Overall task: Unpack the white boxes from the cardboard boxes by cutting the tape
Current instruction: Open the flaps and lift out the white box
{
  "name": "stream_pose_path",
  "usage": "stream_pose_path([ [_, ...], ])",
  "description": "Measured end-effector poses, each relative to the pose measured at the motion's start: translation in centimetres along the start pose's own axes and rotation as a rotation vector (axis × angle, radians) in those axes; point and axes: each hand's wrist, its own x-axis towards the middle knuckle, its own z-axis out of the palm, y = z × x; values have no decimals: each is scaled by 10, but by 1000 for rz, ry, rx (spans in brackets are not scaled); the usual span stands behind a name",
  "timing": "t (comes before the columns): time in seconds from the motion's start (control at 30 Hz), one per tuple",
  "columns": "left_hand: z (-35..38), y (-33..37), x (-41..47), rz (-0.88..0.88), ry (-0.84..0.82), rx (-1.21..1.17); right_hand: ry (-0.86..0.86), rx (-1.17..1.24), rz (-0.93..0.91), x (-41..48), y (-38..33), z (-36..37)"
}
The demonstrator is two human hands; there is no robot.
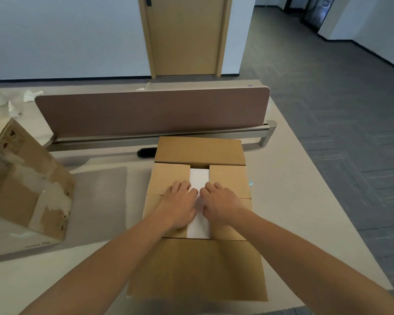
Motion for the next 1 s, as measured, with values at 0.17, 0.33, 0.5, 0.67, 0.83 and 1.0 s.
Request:
stream_pose_path([
  [0.17, -7, -6, -3, -38, -16, 16, 2, -88, -78, 1, 15, -1],
  [0.33, -40, -11, -5, 23, 37, 122, 24, -282, -261, 9, 19, -17],
  [0.5, -80, -25, -12, -121, 34, 314, -25, -381, -199, 11, 21, -56],
  [0.67, -89, -54, -21, -365, -62, 386, -64, -470, 229, 9, 26, -81],
  [0.83, -51, -72, -24, -460, -102, 387, -267, -568, 469, -3, 32, -65],
  [1.0, -11, -73, -17, -432, -76, 67, -90, -274, 517, -18, 59, -17],
])
